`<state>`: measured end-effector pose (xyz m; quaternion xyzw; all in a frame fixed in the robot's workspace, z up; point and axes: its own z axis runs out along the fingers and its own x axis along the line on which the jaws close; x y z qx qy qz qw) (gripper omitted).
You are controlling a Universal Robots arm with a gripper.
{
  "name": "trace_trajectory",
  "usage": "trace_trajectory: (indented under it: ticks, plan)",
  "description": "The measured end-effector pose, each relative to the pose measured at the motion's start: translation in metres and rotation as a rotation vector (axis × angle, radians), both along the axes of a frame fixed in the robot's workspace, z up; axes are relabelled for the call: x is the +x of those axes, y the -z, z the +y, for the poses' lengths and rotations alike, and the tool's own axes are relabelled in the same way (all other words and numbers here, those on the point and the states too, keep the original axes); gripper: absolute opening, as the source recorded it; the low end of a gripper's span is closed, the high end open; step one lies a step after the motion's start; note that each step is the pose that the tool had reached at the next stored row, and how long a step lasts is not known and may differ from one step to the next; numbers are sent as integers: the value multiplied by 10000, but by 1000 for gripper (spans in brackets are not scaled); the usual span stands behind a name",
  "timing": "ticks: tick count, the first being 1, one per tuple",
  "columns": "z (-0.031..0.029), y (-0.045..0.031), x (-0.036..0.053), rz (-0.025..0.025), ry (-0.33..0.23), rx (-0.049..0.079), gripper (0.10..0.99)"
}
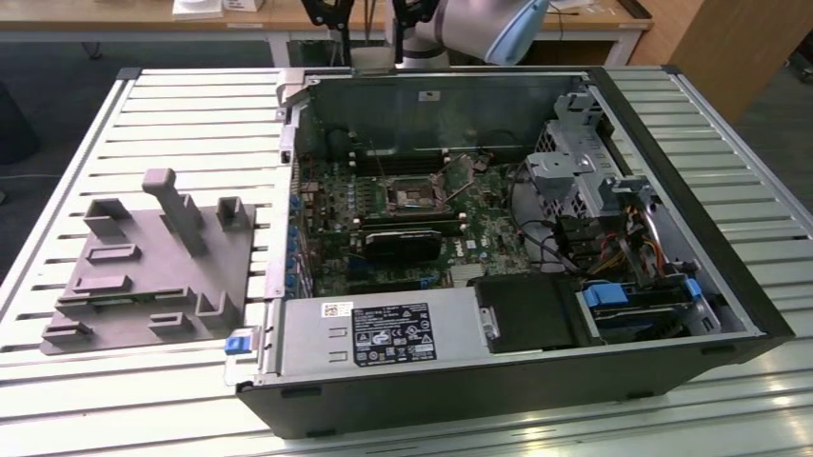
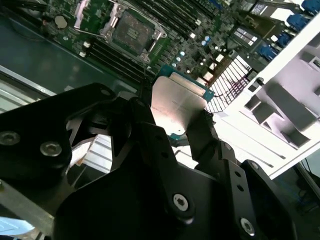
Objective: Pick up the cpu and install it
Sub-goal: 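Pick up the cpu and move it towards the insertion slot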
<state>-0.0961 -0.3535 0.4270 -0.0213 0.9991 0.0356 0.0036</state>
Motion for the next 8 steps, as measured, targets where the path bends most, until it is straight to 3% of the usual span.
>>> trace_trajectory:
  ticks: [8]
  plan:
    - [4,7,231,0,2,3,529]
